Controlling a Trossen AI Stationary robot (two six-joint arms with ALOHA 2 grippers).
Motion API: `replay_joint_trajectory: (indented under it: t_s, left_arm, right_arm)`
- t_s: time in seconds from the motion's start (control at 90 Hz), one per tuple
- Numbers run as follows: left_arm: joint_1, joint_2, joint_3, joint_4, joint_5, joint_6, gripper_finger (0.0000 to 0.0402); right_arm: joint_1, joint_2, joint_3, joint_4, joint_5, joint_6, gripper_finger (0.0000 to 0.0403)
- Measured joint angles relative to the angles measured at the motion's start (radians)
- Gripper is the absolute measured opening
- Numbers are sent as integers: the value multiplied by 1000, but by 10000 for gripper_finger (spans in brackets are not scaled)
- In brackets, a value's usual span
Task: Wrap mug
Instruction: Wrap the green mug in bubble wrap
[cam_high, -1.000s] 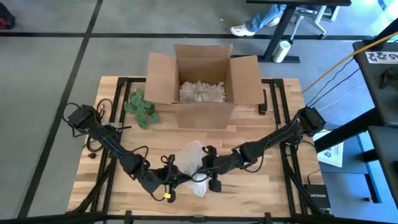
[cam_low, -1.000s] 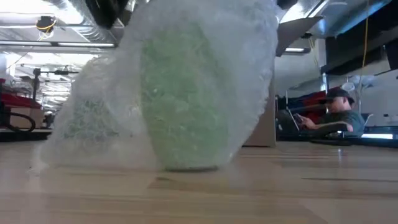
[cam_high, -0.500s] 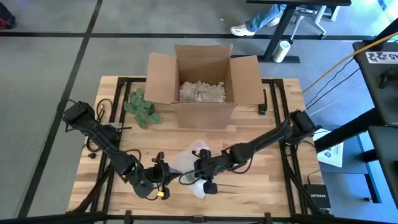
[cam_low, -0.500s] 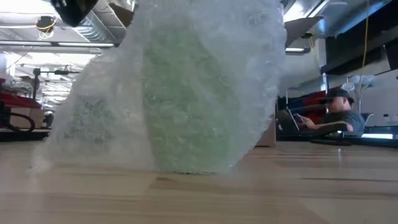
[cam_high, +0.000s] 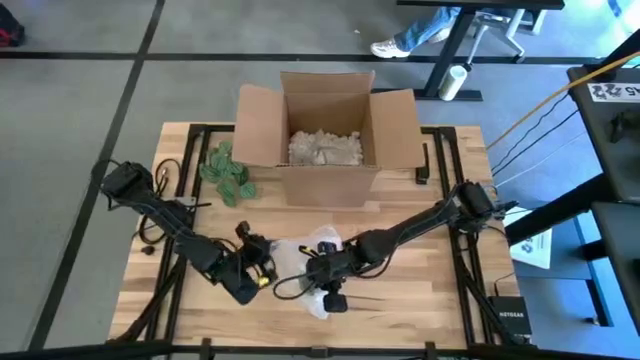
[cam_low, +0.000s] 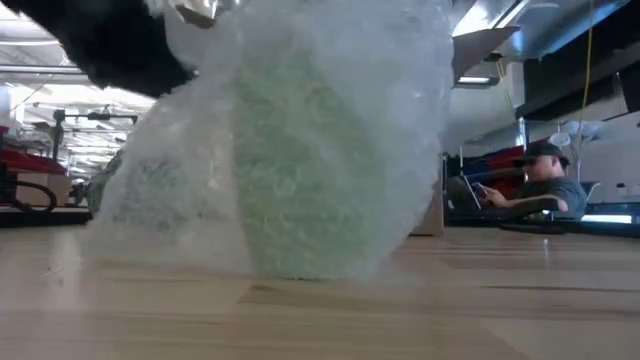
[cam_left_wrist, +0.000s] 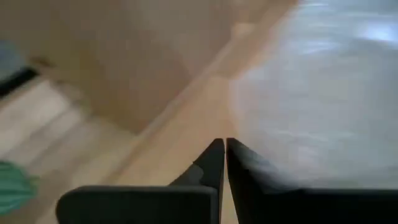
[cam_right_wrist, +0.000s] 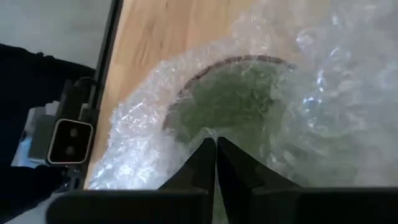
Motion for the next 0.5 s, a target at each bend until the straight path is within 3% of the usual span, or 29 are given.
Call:
replay_joint_trajectory:
  t_s: [0.156, 0.267, 0.367, 0.5]
  left_arm:
    - [17, 0, -87, 35, -132, -50, 0]
    - [25, -1, -172, 185, -124, -57, 0]
    - [33, -1, -268, 514, -48, 107, 0]
    - [81, -1, -409, 1110, 201, 481, 0]
  right_arm:
    - [0, 0, 0, 0, -34, 0, 0]
    - [0, 0, 0, 1, -35, 0, 0]
    - [0, 0, 0, 6, -36, -1, 0]
    - [1, 0, 0, 7, -43, -17, 0]
